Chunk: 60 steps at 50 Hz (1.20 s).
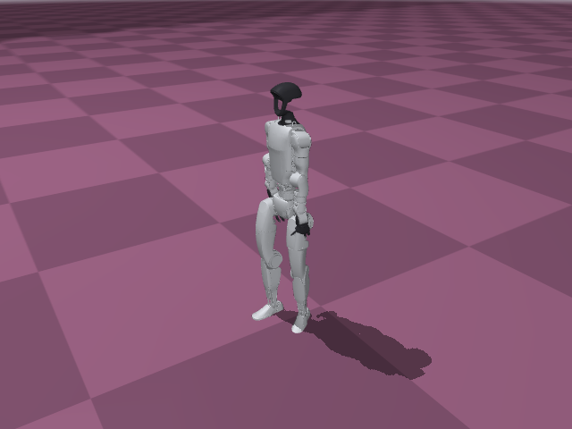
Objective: In place motions
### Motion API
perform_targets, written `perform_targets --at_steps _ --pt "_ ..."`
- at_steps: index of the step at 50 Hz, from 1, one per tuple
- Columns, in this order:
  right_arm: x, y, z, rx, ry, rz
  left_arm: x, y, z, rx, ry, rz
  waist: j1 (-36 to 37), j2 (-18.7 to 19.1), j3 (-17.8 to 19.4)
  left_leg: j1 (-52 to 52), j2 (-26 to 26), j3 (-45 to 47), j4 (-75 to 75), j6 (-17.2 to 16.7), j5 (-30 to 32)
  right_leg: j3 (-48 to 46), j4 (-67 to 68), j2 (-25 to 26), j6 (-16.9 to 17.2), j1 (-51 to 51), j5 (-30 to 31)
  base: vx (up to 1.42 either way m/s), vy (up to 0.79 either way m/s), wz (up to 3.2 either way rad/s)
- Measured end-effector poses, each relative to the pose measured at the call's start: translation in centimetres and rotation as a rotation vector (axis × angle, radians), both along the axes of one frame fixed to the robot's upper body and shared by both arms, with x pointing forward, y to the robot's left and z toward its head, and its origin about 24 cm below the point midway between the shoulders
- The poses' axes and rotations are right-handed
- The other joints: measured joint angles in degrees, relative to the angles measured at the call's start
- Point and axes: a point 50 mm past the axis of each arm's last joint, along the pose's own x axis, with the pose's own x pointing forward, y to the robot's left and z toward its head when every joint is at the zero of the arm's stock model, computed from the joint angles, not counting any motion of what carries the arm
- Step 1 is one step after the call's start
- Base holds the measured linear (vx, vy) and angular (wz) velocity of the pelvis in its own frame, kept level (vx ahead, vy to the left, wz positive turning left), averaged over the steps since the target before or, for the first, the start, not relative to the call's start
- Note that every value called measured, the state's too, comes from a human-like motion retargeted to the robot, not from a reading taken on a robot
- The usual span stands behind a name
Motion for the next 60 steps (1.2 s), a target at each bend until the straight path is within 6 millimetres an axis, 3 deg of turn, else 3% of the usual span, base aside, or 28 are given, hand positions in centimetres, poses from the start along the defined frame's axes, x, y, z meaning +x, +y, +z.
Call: perform_targets --at_steps 10,17,22,25,27,31,35,43,51,55,57,60 --pt "-0.4 1.1 -0.1 0.041 -0.006 -0.015 -0.1 0.5 0.1 0.031 0.017 0.047 -0.3 1.2 -0.8 -6.5 1.3 -8.4 0.2 -0.8 0.2 -3.9 7.8 1.3 -0.2 -3.5 -3.1 -0.03 0.02 0.62" --pt "0.5 1.0 -0.2 0.053 -0.025 0.07 0.2 1.0 0.1 0.044 0.011 0.04 -3.5 1.6 1.7 -12.4 0.0 -23.9 1.3 -1.4 3.5 13.5 8.7 5.8 0.6 -3.3 -1.4 -0.11 -0.08 2.06" --pt "1.8 0.0 -0.1 0.02 -0.026 0.098 1.3 1.5 0.1 0.045 -0.032 0.021 -0.1 0.4 3.8 -14.7 -2.9 -27.4 0.3 -1.2 7.8 5.6 6.4 3.2 -1.7 -2.2 -2.7 -0.17 -0.05 1.81" --pt "3.8 -0.7 0.1 -0.004 -0.059 0.092 2.5 1.6 0.0 0.06 -0.087 -0.005 7.0 -1.1 7.2 -15.4 -5.3 -26.3 -0.7 1.2 9.5 2.1 6.1 1.5 -1.5 -1.5 -2.8 -0.4 -0.03 1.18" --pt "5.6 -1.3 0.1 -0.02 -0.113 0.107 3.5 1.3 0.0 0.072 -0.127 -0.011 10.6 -1.4 9.3 -15.8 -4.8 -21.7 -1.6 1.8 6.5 -1.5 6.0 -0.8 -1.2 -1.8 -3.0 -0.48 0.02 1.64" --pt "8.1 -2.6 0.4 -0.061 -0.192 0.162 3.0 0.3 -0.2 0.067 -0.128 0.01 12.8 -0.6 9.0 -13.2 0.2 2.8 -3.2 -4.3 0.3 -11.7 5.5 -3.9 -1.5 -1.8 -4.1 -0.3 0.1 2.41" --pt "9.0 -3.2 0.5 -0.113 -0.254 0.162 0.9 -0.1 -0.3 0.076 -0.079 0.041 9.1 2.1 5.9 -13.2 2.3 7.8 -2.1 -6.7 0.0 -27.2 4.3 -6.5 -0.5 -0.3 -5.7 -0.19 0.19 3.44" --pt "5.9 -2.5 0.3 -0.004 -0.161 0.112 -1.1 1.5 0.0 0.149 0.015 0.071 13.7 0.7 2.3 -8.3 5.8 7.8 -0.6 -7.3 0.2 -50.1 2.8 -10.3 2.2 5.6 -7.8 -0.14 0.25 2.72" --pt "2.0 -1.9 0.1 0.024 -0.05 0.158 -1.3 1.1 0.1 0.147 0.049 0.145 11.3 -0.5 -2.7 0.7 7.1 34.5 0.3 -11.7 1.9 -71.8 0.9 -10.2 7.1 11.2 -7.2 -0.02 0.3 3.27" --pt "0.1 -1.7 0.2 0.029 -0.018 0.114 -1.5 0.8 0.1 0.126 0.054 0.136 11.4 1.1 -2.9 -1.1 6.5 26.1 -1.9 -13.5 2.0 -79.1 1.6 -8.2 8.1 16.1 -4.8 0.18 0.46 2.36" --pt "-0.7 -1.8 0.3 0.03 -0.004 0.079 -1.9 0.6 0.1 0.123 0.066 0.137 13.4 2.8 -2.2 -1.9 7.9 22.8 -1.7 -12.2 1.1 -75.3 6.4 -9.7 7.0 17.8 -2.5 0.22 0.38 1.46" --pt "-1.1 -2.1 0.4 0.024 -0.008 0.038 -2.1 0.6 0.2 0.123 0.078 0.154 14.0 6.4 0.4 -1.3 10.8 16.7 -0.4 -12.2 -0.9 -65.7 21.1 -14.6 2.3 18.6 0.7 0.25 0.45 1.66"
